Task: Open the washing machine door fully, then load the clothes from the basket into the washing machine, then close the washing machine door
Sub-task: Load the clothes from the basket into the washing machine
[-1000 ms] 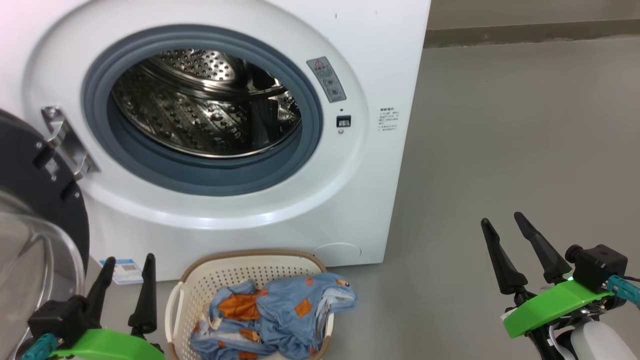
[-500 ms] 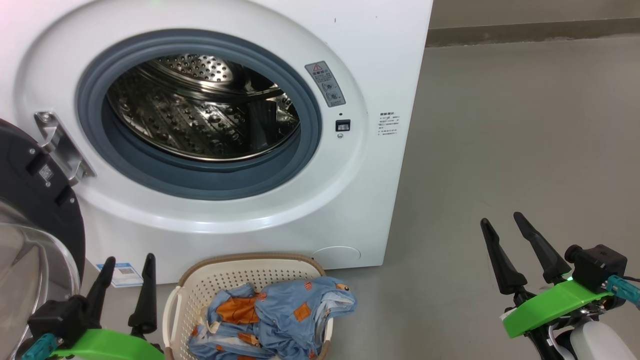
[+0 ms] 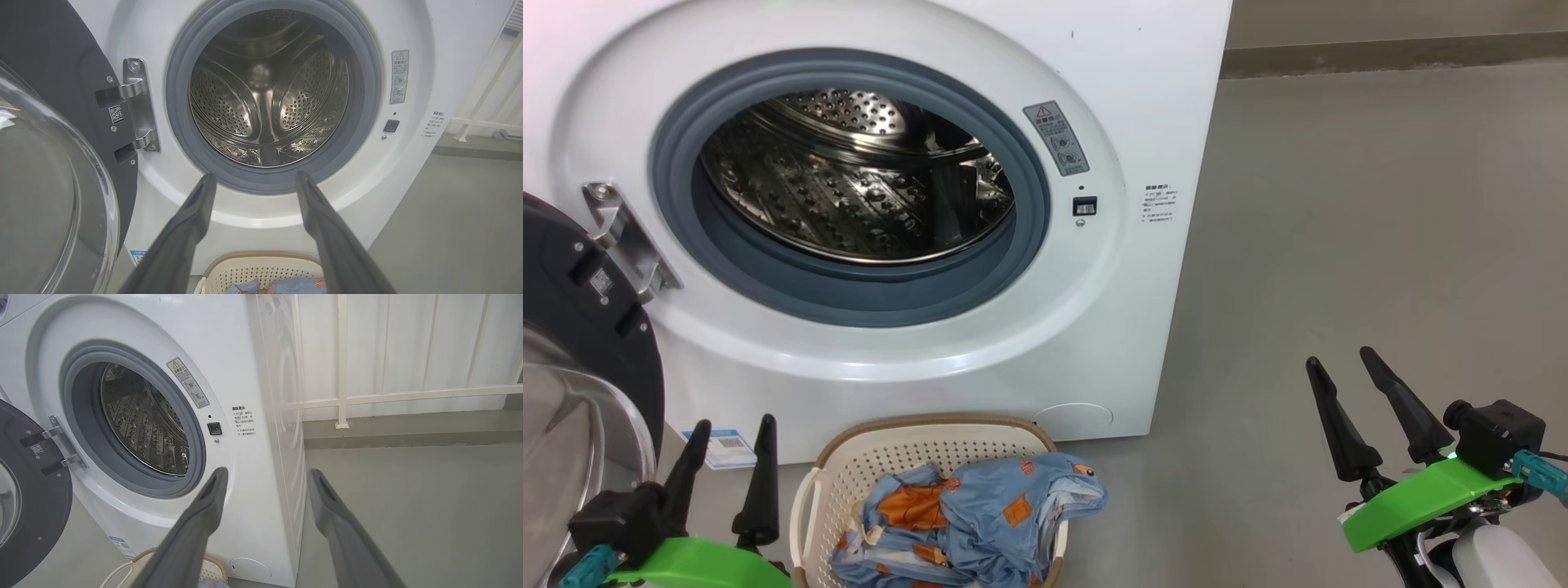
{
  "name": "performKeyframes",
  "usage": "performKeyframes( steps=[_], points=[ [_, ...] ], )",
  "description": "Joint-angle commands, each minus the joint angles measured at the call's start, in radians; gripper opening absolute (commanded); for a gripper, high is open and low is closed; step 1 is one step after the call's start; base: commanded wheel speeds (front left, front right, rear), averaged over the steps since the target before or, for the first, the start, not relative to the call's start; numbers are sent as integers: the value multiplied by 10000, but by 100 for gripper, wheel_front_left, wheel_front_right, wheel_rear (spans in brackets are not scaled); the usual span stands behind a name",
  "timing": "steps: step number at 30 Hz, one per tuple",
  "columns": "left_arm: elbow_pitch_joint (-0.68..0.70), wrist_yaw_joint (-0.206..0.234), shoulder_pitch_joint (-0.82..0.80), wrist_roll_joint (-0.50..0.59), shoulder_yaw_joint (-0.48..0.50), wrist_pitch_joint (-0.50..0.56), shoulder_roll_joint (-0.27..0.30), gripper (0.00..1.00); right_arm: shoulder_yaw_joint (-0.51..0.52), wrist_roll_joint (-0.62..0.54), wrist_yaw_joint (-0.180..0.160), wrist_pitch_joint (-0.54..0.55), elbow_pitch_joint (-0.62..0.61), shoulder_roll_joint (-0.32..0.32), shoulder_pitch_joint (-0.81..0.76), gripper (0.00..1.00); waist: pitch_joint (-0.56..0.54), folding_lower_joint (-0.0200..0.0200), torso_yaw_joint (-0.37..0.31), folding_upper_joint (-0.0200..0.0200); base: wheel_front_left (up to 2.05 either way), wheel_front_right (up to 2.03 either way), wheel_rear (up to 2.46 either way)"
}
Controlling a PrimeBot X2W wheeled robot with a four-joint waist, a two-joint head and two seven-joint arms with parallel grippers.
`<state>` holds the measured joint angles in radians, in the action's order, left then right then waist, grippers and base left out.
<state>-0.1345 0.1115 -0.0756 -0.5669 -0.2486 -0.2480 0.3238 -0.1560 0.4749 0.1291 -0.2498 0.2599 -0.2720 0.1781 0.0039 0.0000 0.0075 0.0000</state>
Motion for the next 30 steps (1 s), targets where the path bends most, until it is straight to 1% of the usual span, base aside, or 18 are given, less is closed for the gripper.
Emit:
performKeyframes(
  steps=[1,13,19,30],
  points=[
    [198,72,-302,75,389,-126,306,100,-211,-97,16,-120,-220,-63,213,100,-6,0,0,0,0,0,0],
    [234,115,-282,107,384,-129,315,100,-206,-110,16,-120,-206,-63,218,100,0,0,-22,0,0,0,0],
    [210,212,-292,188,362,-130,313,100,-171,-105,16,-120,-205,-79,231,100,74,0,-37,0,0,0,0],
    [38,314,-475,391,160,-94,309,100,-165,-190,16,-120,-317,-69,331,100,554,0,-200,0,0,0,0]
  ],
)
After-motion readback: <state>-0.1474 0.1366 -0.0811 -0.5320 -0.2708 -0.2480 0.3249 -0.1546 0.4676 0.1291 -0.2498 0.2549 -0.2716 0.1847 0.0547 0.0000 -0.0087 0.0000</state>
